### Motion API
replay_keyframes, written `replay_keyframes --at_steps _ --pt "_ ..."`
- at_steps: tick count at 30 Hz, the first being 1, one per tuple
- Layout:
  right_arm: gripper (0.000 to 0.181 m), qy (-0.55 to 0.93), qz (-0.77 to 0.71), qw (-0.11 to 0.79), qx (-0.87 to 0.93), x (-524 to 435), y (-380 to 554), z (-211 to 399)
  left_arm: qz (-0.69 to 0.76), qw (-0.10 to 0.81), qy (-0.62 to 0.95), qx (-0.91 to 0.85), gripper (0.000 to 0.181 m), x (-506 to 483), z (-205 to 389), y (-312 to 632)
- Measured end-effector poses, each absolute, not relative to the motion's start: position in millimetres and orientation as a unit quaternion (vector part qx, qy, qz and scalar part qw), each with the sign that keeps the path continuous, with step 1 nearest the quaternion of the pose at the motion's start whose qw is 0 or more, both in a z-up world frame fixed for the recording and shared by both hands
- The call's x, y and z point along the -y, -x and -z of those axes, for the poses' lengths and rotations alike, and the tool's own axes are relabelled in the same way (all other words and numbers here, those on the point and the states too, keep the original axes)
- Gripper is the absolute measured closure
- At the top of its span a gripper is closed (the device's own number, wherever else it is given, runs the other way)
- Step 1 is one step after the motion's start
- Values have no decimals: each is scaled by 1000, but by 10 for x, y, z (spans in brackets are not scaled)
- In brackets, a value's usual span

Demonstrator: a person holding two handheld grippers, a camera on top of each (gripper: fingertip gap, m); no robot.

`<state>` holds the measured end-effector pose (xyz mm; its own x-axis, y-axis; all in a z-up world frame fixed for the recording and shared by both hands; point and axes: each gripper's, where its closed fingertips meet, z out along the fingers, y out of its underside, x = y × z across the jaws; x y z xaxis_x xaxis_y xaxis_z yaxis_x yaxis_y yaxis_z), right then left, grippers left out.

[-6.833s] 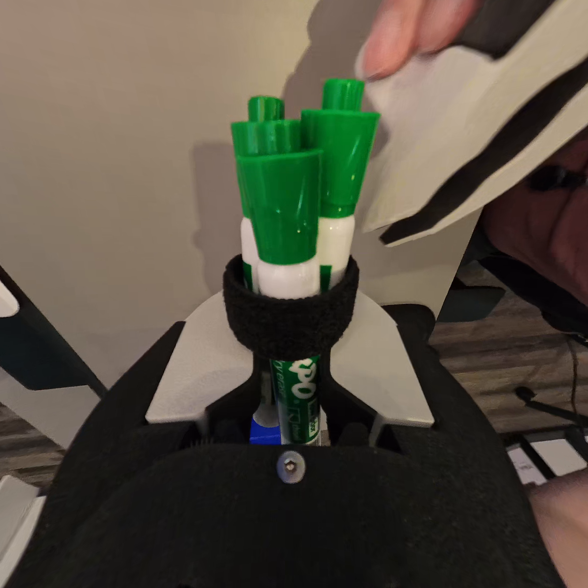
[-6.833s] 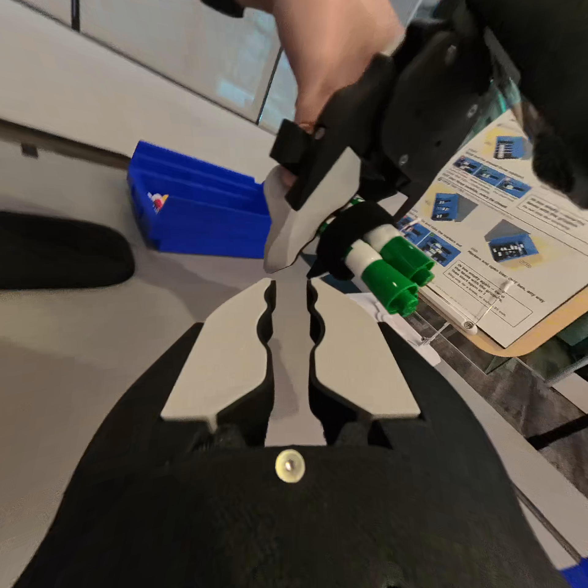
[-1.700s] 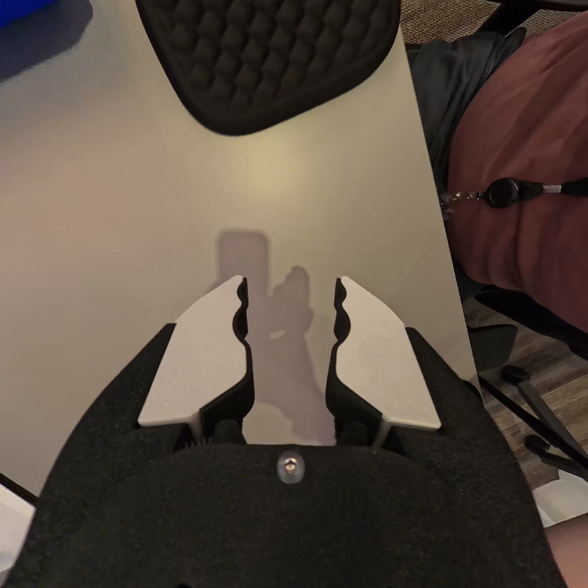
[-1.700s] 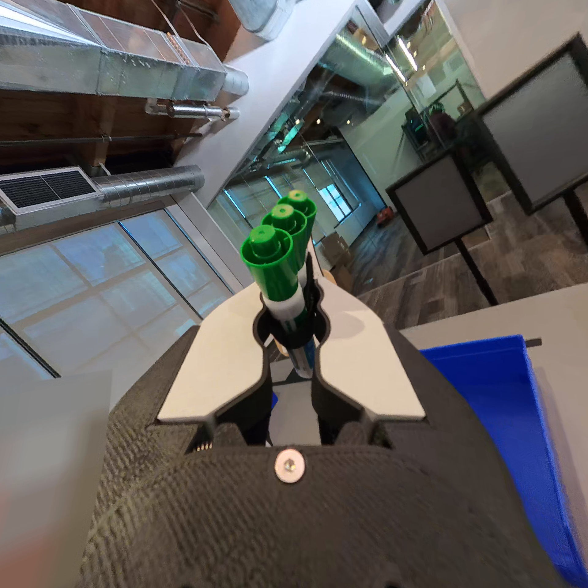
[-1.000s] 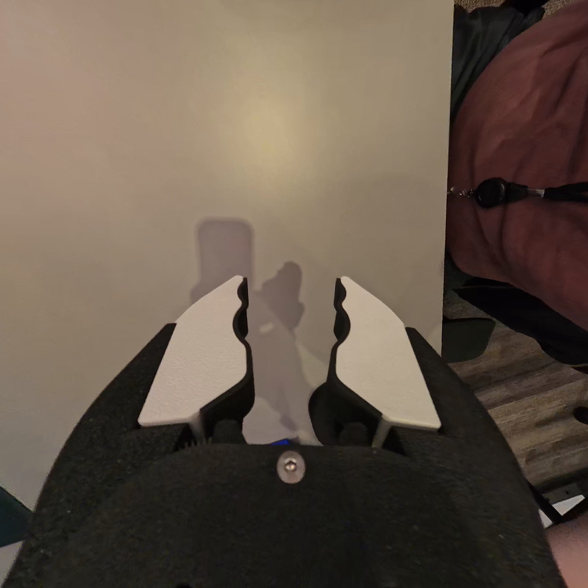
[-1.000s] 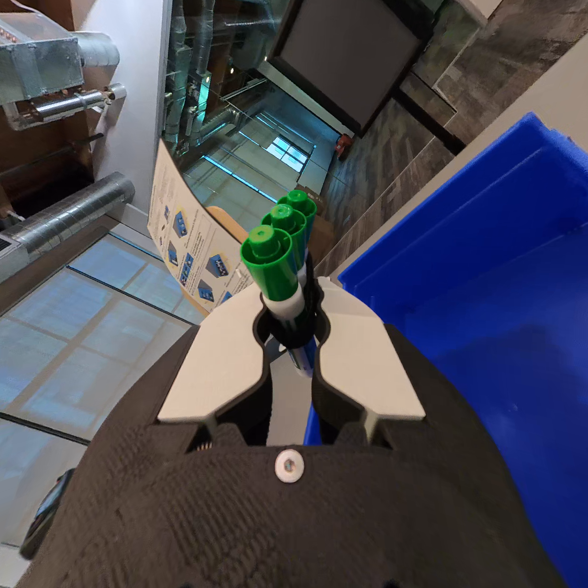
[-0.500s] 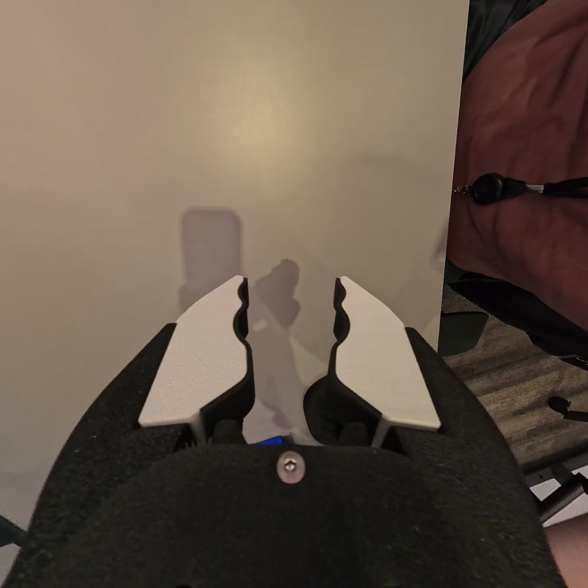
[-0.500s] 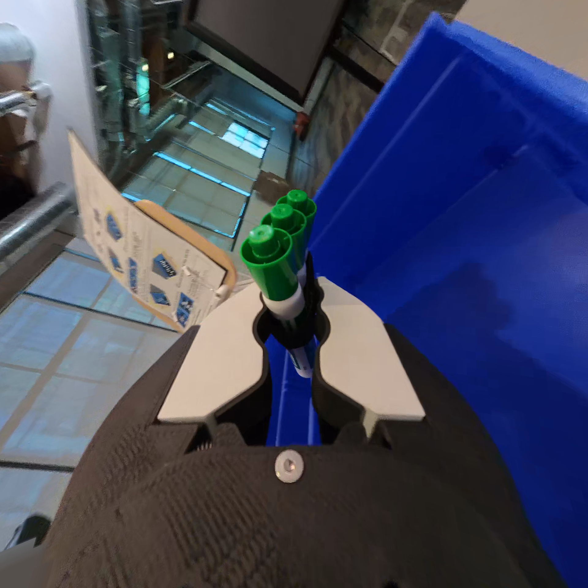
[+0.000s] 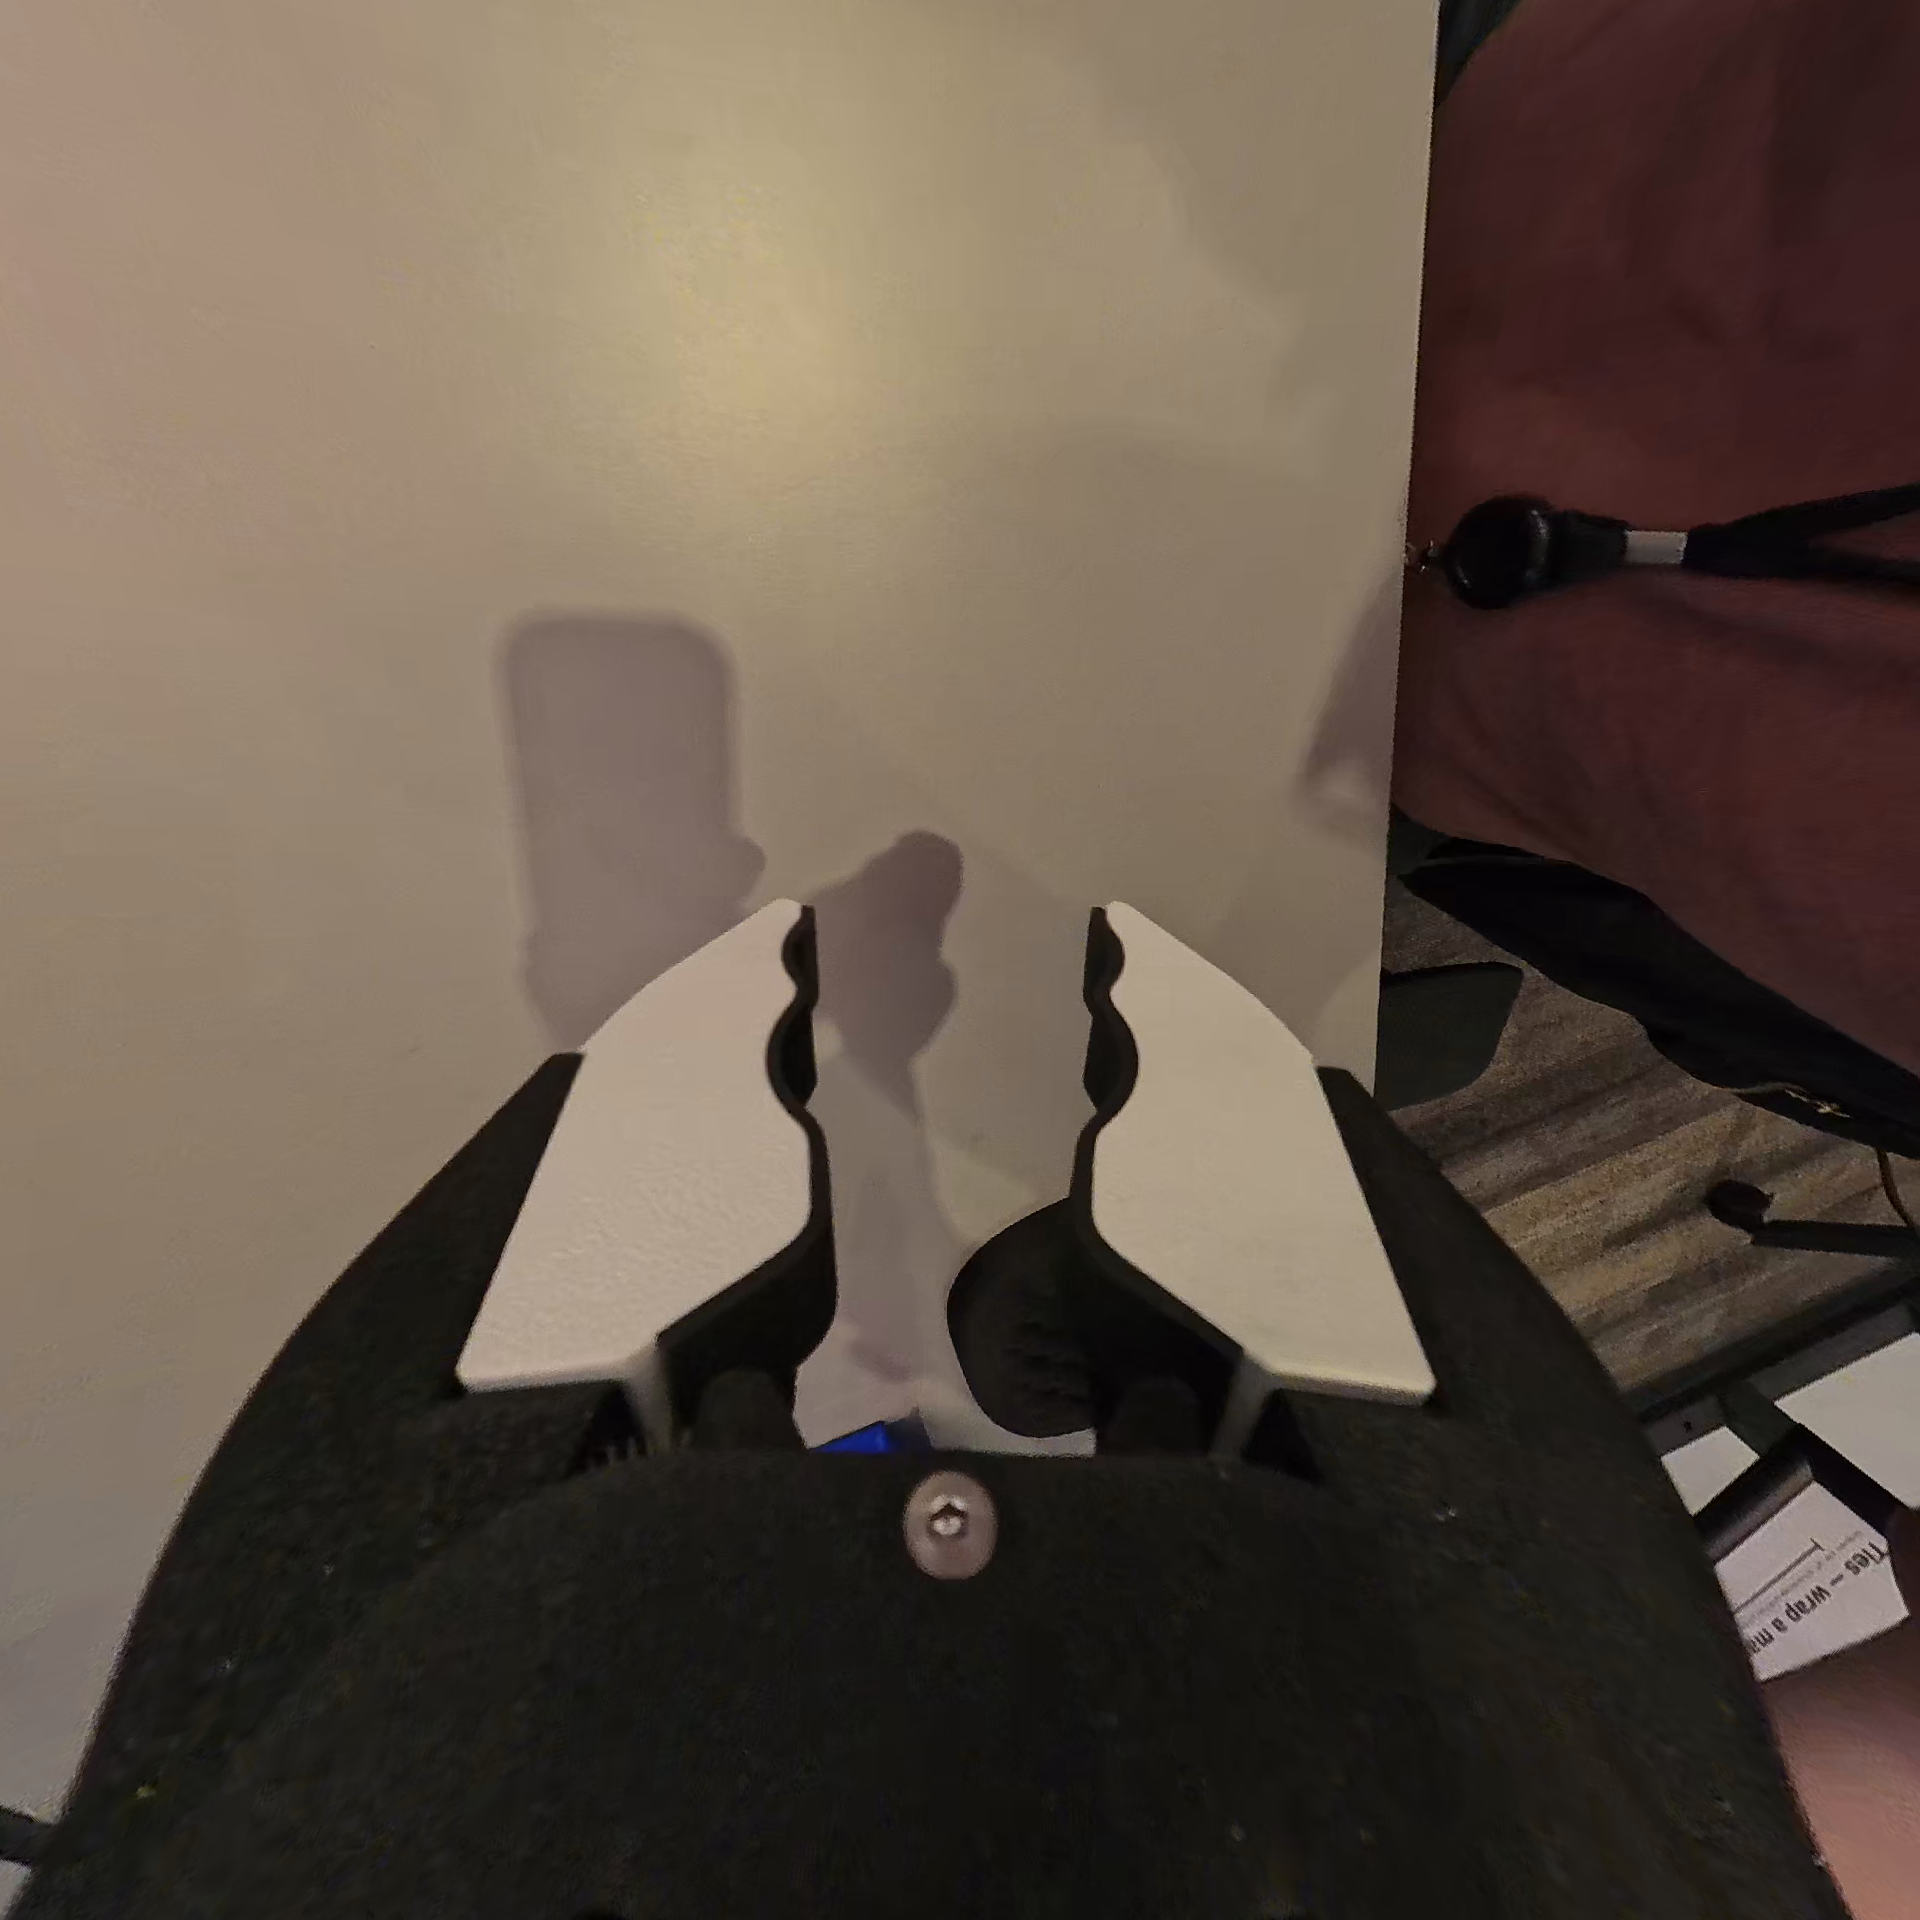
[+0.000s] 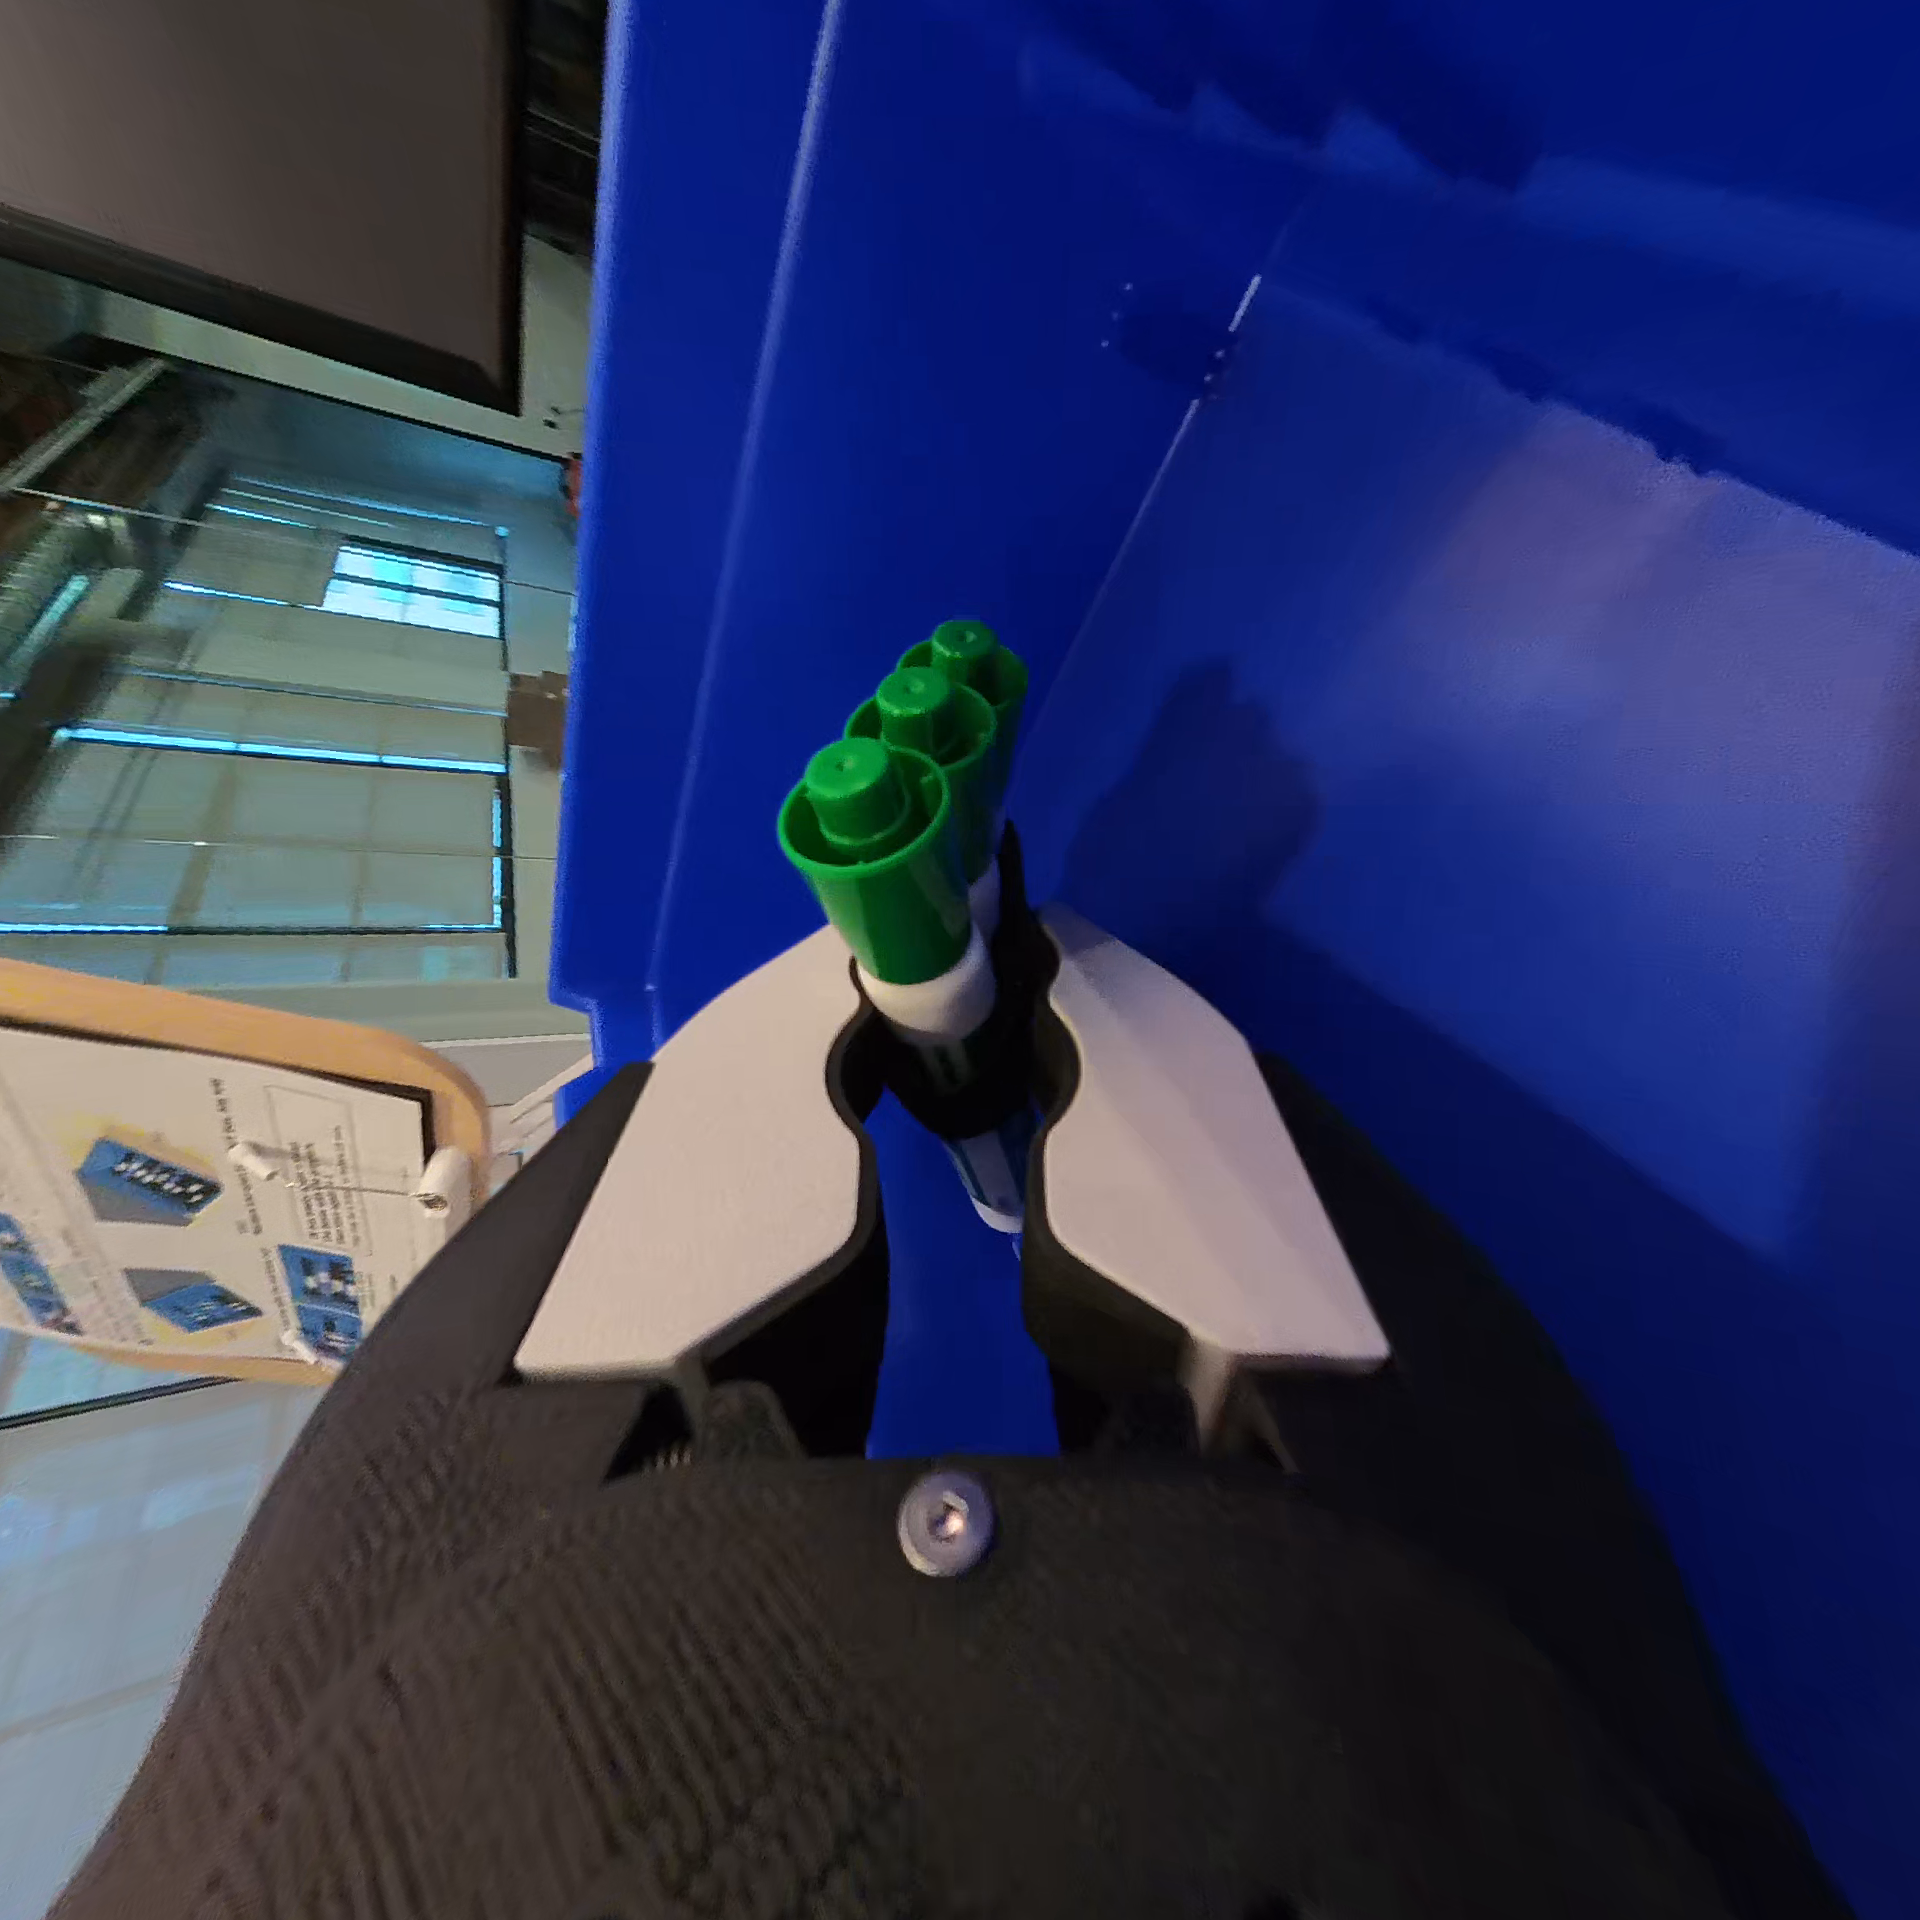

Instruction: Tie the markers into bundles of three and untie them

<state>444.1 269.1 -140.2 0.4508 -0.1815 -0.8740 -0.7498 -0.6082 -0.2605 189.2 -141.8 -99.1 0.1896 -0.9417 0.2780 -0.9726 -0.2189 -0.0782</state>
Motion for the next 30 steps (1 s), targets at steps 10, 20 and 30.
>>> replay_keyframes --at_steps 10,20,30 --pt "152 809 -381 303 -329 -2700 -4505 1545 -138 67 -763 628 132 1484 1051 -1892" --pt "105 828 -401 241 -309 -2567 -4428 1505 -132 78 -757 635 132 1580 1034 -1923" --pt "99 808 -432 211 -342 -2239 -4638 1027 -126 59 -745 653 132 1648 868 -2133"
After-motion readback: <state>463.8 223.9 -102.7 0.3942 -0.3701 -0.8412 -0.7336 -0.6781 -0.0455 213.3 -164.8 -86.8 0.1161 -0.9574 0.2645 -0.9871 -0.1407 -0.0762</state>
